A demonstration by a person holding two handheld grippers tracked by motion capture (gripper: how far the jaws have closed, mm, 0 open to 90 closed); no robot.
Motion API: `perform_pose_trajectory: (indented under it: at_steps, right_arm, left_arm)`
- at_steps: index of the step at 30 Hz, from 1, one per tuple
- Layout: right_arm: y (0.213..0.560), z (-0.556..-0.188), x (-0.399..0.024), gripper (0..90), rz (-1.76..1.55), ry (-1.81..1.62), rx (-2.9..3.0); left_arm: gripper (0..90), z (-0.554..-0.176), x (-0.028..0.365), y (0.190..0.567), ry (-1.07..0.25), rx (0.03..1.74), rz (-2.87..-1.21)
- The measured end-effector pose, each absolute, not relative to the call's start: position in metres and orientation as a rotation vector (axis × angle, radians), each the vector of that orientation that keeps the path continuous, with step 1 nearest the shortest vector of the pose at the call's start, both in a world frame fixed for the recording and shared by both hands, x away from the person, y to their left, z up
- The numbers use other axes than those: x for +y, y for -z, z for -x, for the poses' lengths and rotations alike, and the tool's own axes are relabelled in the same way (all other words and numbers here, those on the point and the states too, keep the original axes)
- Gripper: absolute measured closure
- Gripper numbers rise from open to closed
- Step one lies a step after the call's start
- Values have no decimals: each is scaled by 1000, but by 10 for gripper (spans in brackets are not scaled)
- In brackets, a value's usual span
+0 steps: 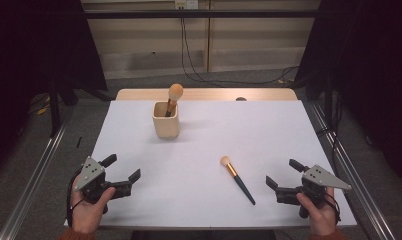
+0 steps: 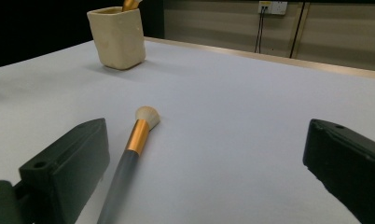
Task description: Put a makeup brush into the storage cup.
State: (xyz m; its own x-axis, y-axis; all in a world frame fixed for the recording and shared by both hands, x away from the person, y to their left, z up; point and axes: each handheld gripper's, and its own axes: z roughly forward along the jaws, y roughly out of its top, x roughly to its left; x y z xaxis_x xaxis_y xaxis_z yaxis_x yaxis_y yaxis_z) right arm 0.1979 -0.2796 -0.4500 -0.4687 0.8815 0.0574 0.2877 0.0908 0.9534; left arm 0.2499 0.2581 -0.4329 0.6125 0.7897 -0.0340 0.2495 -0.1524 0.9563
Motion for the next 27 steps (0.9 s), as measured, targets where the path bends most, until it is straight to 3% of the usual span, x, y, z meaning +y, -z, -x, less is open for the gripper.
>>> perform_pose_trajectory:
  at_steps: [27]
  right_arm:
    - [449,-214,-265,1,-1137,-1400,1860]
  left_arm:
    - [51,-249,262,437,-556,895,-1702]
